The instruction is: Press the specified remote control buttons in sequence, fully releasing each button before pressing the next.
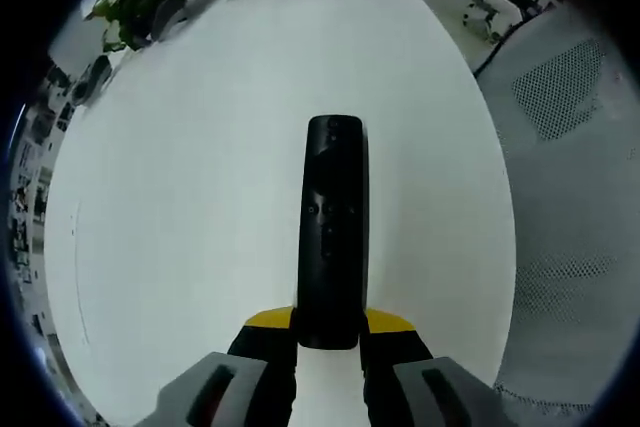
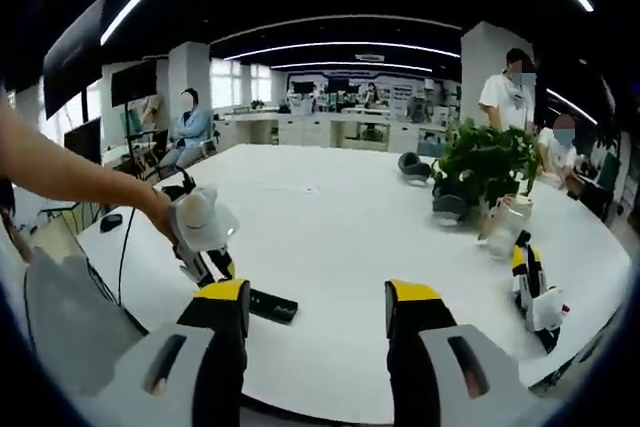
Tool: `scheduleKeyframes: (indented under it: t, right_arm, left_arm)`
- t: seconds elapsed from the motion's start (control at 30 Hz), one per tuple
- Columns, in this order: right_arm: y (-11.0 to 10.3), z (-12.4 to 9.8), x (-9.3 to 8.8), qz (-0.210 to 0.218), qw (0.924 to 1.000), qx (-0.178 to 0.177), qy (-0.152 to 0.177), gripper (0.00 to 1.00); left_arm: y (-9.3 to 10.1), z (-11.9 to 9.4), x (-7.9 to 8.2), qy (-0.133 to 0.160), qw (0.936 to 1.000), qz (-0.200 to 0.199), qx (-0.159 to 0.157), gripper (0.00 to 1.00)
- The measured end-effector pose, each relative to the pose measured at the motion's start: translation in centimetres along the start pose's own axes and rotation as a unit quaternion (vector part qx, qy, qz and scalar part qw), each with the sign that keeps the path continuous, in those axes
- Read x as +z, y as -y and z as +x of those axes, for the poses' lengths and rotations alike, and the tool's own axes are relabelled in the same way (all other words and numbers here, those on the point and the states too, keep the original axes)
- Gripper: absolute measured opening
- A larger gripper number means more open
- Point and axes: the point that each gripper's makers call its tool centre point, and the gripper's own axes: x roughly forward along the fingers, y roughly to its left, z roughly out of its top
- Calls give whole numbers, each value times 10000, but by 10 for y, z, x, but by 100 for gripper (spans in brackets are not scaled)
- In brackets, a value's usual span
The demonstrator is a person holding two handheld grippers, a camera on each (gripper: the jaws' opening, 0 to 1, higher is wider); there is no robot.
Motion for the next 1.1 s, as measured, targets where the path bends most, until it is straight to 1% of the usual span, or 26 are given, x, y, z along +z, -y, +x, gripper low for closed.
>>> scheduleKeyframes:
  t: [0.07,0.13,0.2,0.27,0.33,0.5,0.6,0.73,0.87,0.93,1.0,1.1]
  right_arm:
    - [3,2,6,244,9997,61,78,50]
    - [7,9,20,654,9972,186,308,46]
    - [10,14,29,838,9954,237,411,43]
    - [13,20,37,817,9952,260,468,40]
    - [12,28,45,731,9956,296,502,36]
    - [5,50,49,598,9960,495,442,29]
    - [1,63,45,589,9959,579,367,26]
    - [-1,77,31,559,9964,615,168,19]
    - [-7,80,16,668,9951,724,11,13]
    - [-9,80,4,531,9959,723,-144,12]
    - [-10,81,-1,399,9962,726,-259,9]
    - [-13,84,-1,335,9958,791,-320,6]
  left_arm:
    - [4,0,0,23,10000,-24,3,23]
    - [8,0,0,52,10000,-55,5,23]
    - [13,0,-1,67,10000,-67,8,23]
    - [17,-1,0,87,9999,-84,13,23]
    - [21,0,0,112,9999,-124,19,23]
    - [32,0,0,185,9996,-213,25,23]
    - [38,-1,1,273,9993,-265,15,23]
    - [45,-1,1,352,9989,-321,26,23]
    - [52,-1,3,350,9988,-342,61,23]
    - [54,-1,3,366,9986,-374,63,23]
    - [56,-1,3,414,9983,-396,61,23]
    - [59,0,4,441,9982,-414,62,23]
